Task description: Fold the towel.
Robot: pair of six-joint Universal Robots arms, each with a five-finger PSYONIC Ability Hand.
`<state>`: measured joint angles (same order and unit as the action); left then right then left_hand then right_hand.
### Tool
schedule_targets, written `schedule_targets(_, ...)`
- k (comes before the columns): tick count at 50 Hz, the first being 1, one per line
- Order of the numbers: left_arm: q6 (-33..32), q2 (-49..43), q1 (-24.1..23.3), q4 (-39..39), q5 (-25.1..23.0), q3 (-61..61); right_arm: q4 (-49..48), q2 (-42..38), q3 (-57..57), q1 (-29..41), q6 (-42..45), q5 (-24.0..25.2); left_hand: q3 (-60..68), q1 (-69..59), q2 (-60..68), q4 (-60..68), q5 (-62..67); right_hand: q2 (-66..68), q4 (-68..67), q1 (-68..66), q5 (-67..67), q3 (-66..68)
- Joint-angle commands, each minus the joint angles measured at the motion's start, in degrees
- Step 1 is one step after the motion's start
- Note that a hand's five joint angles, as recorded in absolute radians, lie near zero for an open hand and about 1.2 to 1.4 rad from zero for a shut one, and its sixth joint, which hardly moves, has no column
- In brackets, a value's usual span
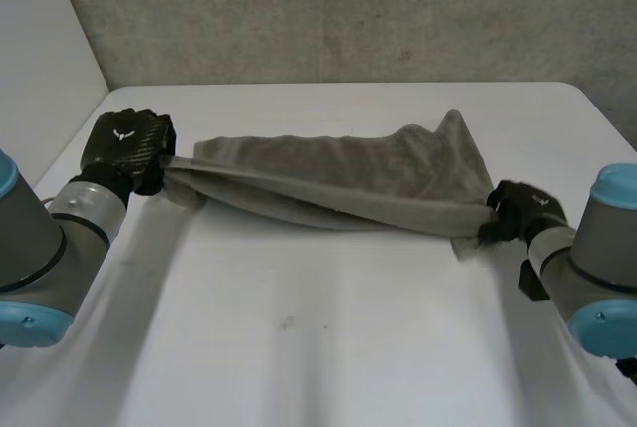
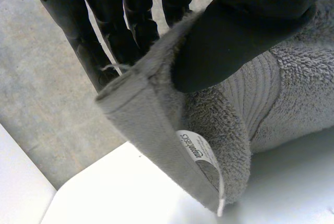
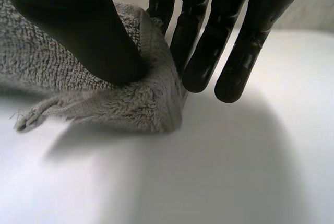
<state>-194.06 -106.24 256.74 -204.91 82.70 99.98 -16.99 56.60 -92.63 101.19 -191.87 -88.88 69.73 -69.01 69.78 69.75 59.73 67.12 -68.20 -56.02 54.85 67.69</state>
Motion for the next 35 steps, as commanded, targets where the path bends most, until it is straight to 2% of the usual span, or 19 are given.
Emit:
schedule_targets(1, 0.0, 0.7, -0.2, 0.3, 0.1, 0.0, -1.6, 12.8, 0.4, -0.8, 6.7, -0.2, 10.3, -11.0, 10.2, 10.3, 10.3, 12.9, -11.8, -24.0, 15.2, 12.3)
schedule_targets(2, 0.0, 0.7, -0.2, 0.3, 0.1, 0.0, -1.6, 12.8, 0.4, -0.8, 6.7, -0.2, 10.3, -11.0, 10.2, 10.3, 10.3, 12.9, -11.8, -24.0, 15.2, 12.3)
schedule_targets(4, -0.1, 2.4, -0.2, 1.4, 0.1, 0.0, 1.8, 17.3, 1.5, -1.2, 15.1, 3.4, 10.3, -11.0, 10.2, 10.3, 10.3, 12.9, -11.8, -24.0, 15.2, 12.3)
schedule_targets(5, -0.1, 2.4, -0.2, 1.4, 0.1, 0.0, 1.8, 17.3, 1.5, -1.2, 15.1, 3.4, 10.3, -11.0, 10.2, 10.3, 10.3, 12.9, -11.8, -24.0, 15.2, 12.3)
schedule_targets(6, -0.1, 3.9, -0.2, 2.5, 0.0, 0.1, 4.7, 18.8, 2.7, -1.4, 20.7, 5.6, 10.3, -11.0, 10.2, 10.3, 10.3, 12.9, -11.8, -24.0, 15.2, 12.3)
schedule_targets(7, -0.1, 3.9, -0.2, 2.5, 0.0, 0.1, 4.8, 18.8, 2.7, -1.4, 20.7, 5.6, 10.3, -11.0, 10.2, 10.3, 10.3, 12.9, -11.8, -24.0, 15.2, 12.3)
schedule_targets(9, -0.1, 6.3, -0.2, 5.2, -0.2, 0.0, 12.7, 19.9, 5.6, -1.6, 32.6, 9.3, 10.3, -11.0, 10.2, 10.3, 10.3, 12.9, -11.8, -24.0, 15.2, 12.3)
schedule_targets(10, -0.1, 6.3, -0.2, 5.2, -0.2, 0.0, 12.8, 19.9, 5.6, -1.6, 32.7, 9.3, 10.3, -11.0, 10.2, 10.3, 10.3, 12.9, -11.8, -24.0, 15.2, 12.3)
schedule_targets(12, -0.3, 8.5, -0.2, 8.6, -0.2, 0.0, 21.8, 20.7, 8.1, -1.5, 43.0, 10.7, 10.3, -11.0, 10.2, 10.3, 10.3, 12.9, -11.8, -24.0, 15.2, 12.3)
schedule_targets(13, -0.3, 8.5, -0.2, 8.7, -0.2, 0.0, 21.8, 20.7, 8.1, -1.5, 43.1, 10.7, 10.3, -11.0, 10.2, 10.3, 10.3, 12.9, -11.8, -24.0, 15.2, 12.3)
schedule_targets(15, -0.7, 9.4, -0.1, 11.0, -0.3, 0.0, 31.3, 20.5, 9.6, -1.4, 51.3, 10.8, 10.3, -11.0, 10.2, 10.3, 10.3, 12.9, -11.8, -24.0, 15.2, 12.3)
schedule_targets(16, -1.7, 9.9, 0.1, 13.8, -0.3, 0.0, 31.3, 20.5, 9.6, -1.4, 51.3, 10.8, 10.3, -11.0, 10.2, 10.3, 10.3, 12.9, -11.8, -24.0, 15.2, 12.3)
schedule_targets(17, -3.4, 9.9, 0.2, 16.9, -0.3, 0.0, 35.1, 20.4, 9.8, -1.2, 55.1, 11.1, 10.3, -11.0, 10.2, 10.3, 10.3, 12.9, -11.8, -24.0, 15.2, 12.3)
schedule_targets(18, -3.4, 9.9, 0.2, 16.9, -0.4, 0.0, 35.2, 20.4, 9.8, -1.2, 55.1, 11.1, 10.3, -11.0, 10.2, 10.3, 10.3, 12.9, -11.8, -24.0, 15.2, 12.3)
schedule_targets(20, -8.1, 9.5, 0.6, 23.1, -0.4, 0.2, 41.8, 19.4, 9.3, -0.9, 61.5, 11.4, 10.3, -11.0, 10.2, 10.3, 10.3, 12.9, -11.8, -24.0, 15.2, 12.3)
schedule_targets(21, -8.1, 9.5, 0.6, 23.2, -0.4, 0.2, 41.9, 19.4, 9.3, -0.9, 61.5, 11.4, 10.3, -11.0, 10.2, 10.3, 10.3, 12.9, -11.8, -24.0, 15.2, 12.3)
schedule_targets(23, -12.5, 7.5, 0.4, 27.6, -0.4, 0.8, 45.8, 16.0, 8.6, -1.0, 66.6, 11.4, 10.3, -11.0, 10.2, 10.3, 10.3, 12.9, -11.8, -24.0, 15.2, 12.3)
schedule_targets(30, -17.1, -0.1, 0.4, 29.0, -0.3, 0.1, 48.3, 8.6, 8.3, -0.6, 73.0, 9.6, 10.3, -11.0, 10.2, 10.3, 10.3, 12.9, -11.8, -24.0, 15.2, 12.3)
schedule_targets(35, -18.3, -6.3, -0.2, 28.6, -0.2, -4.9, 47.1, 2.9, 14.1, 0.6, 74.9, 4.4, 10.3, -11.0, 10.2, 10.3, 10.3, 12.9, -11.8, -24.0, 15.2, 12.3)
